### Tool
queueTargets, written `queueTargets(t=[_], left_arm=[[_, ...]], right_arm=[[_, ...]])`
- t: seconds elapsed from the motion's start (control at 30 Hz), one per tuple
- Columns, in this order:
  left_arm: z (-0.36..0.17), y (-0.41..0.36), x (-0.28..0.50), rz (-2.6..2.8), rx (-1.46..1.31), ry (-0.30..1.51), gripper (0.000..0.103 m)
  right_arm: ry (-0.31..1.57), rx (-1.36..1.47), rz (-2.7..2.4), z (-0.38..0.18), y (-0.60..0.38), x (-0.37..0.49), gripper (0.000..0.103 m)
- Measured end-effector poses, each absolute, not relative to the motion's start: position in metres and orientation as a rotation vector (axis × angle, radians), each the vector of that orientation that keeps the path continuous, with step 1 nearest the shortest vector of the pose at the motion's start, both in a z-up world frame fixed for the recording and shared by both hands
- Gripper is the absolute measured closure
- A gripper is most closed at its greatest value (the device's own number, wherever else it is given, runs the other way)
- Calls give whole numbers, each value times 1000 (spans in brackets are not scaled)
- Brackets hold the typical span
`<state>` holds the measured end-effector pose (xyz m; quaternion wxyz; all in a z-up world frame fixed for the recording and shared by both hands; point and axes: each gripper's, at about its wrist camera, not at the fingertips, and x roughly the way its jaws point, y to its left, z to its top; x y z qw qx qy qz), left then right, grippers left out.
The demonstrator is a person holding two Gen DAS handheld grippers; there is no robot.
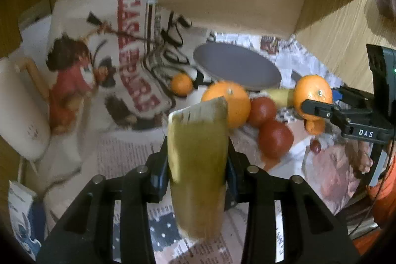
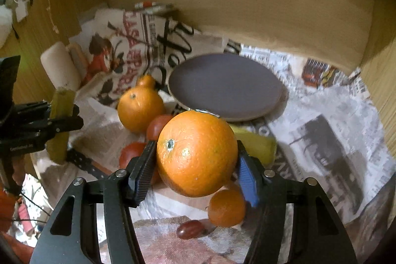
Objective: Organize fruits
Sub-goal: 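Close the left tool on the zucchini while the right tool grasps the large orange, then carry both to the dark plate while the right tool releases the orange onto it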
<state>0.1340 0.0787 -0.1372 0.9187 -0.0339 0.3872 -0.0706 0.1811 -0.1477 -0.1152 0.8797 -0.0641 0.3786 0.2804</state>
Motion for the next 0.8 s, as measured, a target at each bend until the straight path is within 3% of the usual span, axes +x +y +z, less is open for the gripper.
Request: queueTargets(t=[0.43, 0.8], left_arm=[[-82, 62, 162, -160, -44, 644, 65], [-65, 32, 208, -195, 5, 613, 65]], right_arm=[[664, -122, 550, -74, -157, 201, 46], [667, -140, 533, -72, -148, 240, 46]])
